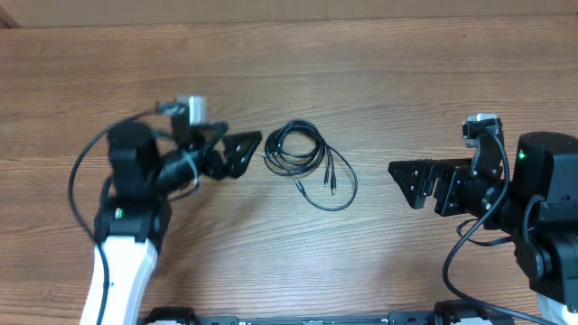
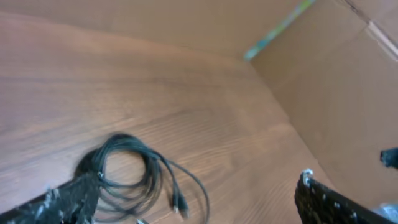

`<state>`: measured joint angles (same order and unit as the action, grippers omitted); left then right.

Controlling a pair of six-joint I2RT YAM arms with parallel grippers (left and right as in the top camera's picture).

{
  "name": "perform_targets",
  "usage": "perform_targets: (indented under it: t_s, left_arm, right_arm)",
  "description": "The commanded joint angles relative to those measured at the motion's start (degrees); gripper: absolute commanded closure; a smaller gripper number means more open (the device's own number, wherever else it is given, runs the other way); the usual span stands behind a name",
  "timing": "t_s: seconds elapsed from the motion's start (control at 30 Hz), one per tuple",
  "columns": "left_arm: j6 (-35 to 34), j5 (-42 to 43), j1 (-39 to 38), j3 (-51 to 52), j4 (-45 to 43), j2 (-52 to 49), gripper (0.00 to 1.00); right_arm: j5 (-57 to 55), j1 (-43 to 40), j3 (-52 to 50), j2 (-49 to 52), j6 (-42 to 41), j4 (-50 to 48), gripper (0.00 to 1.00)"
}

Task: Untangle cables
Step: 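Move the left gripper forward down onto the black cable coil, then grasp the cable coil with the left gripper and lift it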

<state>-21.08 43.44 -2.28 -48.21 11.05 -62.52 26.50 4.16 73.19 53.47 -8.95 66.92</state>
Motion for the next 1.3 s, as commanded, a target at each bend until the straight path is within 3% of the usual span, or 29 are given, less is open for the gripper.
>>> perform_targets:
  t_s: [0.0,0.13,0.2,0.3,0.37,0.57,0.73,0.8,0.9,1.0,1.27]
  left_arm:
    - [1.03,-2.05,-5.14,-13.42,5.20,-7.39,0.00]
    - [4.94,-15.76,-12.59,-29.70,20.22,-17.22,0.00]
    - [4.79,-26.69,-16.15,-37.88,28.37,-22.75,0.00]
    - [0.55,-40.63,-19.56,-45.77,37.09,-29.51,0.00]
    - [-2.14,-44.85,-20.46,-47.78,39.67,-32.65,0.00]
    - [-6.82,-43.30,-20.74,-48.04,43.82,-41.09,0.03]
    - [-8.00,-40.39,-21.38,-47.58,45.51,-47.65,0.28]
    - [-10.86,-40.19,-21.79,-47.56,45.72,-50.14,0.31]
    - [-18.23,-40.17,-22.49,-47.56,46.21,-54.42,0.54]
    - [-26.45,-40.19,-22.99,-47.56,48.02,-57.77,0.62]
    - [-31.89,-39.39,-24.96,-47.52,47.87,-65.05,0.56]
  right_arm:
    - [0.20,0.26,1.57,0.11,-0.68,-0.13,0.00]
    - [-4.63,0.26,1.55,1.57,-4.07,0.61,0.00]
    - [-6.01,0.26,1.55,2.47,-5.49,0.98,0.00]
    - [-6.32,0.26,1.55,4.07,-6.08,1.27,0.00]
    - [-6.32,0.26,1.55,4.92,-6.05,1.42,0.00]
    - [-6.27,0.28,1.53,7.15,-6.05,1.60,0.00]
    - [-6.29,0.28,1.51,7.96,-6.03,1.60,0.00]
    - [-6.29,0.28,1.51,8.17,-6.03,1.62,0.00]
    - [-6.29,0.28,1.51,8.61,-6.05,1.99,0.00]
    - [-6.29,0.28,1.51,9.05,-6.03,2.78,0.00]
    - [-6.29,0.28,1.46,10.80,-6.03,3.54,0.00]
